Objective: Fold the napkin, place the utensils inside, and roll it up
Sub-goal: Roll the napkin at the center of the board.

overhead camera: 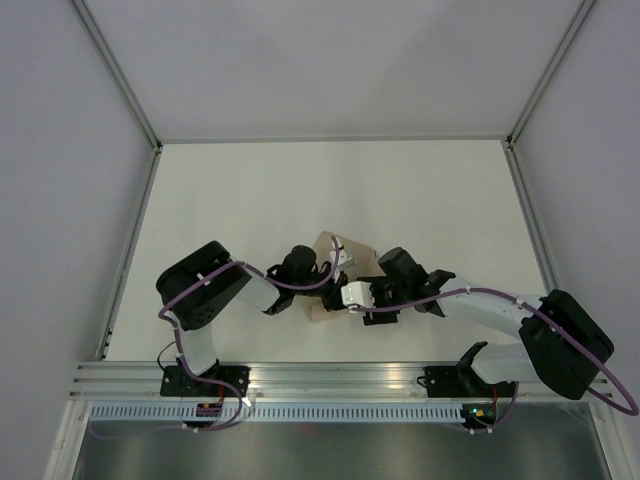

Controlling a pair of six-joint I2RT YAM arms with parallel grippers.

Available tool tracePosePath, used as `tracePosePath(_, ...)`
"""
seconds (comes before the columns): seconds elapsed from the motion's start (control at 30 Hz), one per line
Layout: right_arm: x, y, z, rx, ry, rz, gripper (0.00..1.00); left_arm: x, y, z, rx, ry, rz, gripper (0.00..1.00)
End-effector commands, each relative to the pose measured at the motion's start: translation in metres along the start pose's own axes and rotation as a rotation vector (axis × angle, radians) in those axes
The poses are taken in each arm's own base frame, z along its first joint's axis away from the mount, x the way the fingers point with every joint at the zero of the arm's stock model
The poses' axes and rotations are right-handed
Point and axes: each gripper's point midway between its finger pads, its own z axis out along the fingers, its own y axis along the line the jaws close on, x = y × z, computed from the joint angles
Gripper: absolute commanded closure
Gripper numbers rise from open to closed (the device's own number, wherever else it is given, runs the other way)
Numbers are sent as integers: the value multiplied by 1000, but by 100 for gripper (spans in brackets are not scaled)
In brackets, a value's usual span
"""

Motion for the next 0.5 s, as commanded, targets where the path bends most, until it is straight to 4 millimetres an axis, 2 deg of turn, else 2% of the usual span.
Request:
tracePosePath(0.0, -9, -20, 3, 103, -2, -91, 32, 42, -5, -7, 18, 111, -114, 98)
tracePosePath(0.23, -5, -23, 13, 136, 34, -104, 44, 38, -7, -8, 37, 106, -103, 98)
tracePosePath(0.27, -3, -22, 14, 126, 41, -102, 55, 36, -7, -8, 35, 102, -98, 98)
tracePosePath(0.33, 1, -17, 15, 106, 56, -98, 71, 31, -7, -9, 32, 92, -86, 97)
tracePosePath(0.37, 3, -15, 16, 93, 66, -97, 80, 28, -6, -9, 26, 86, -80, 93)
tracePosePath(0.47, 12, -6, 15, 41, 110, -83, 91, 13, 2, -11, -22, 45, -55, 81)
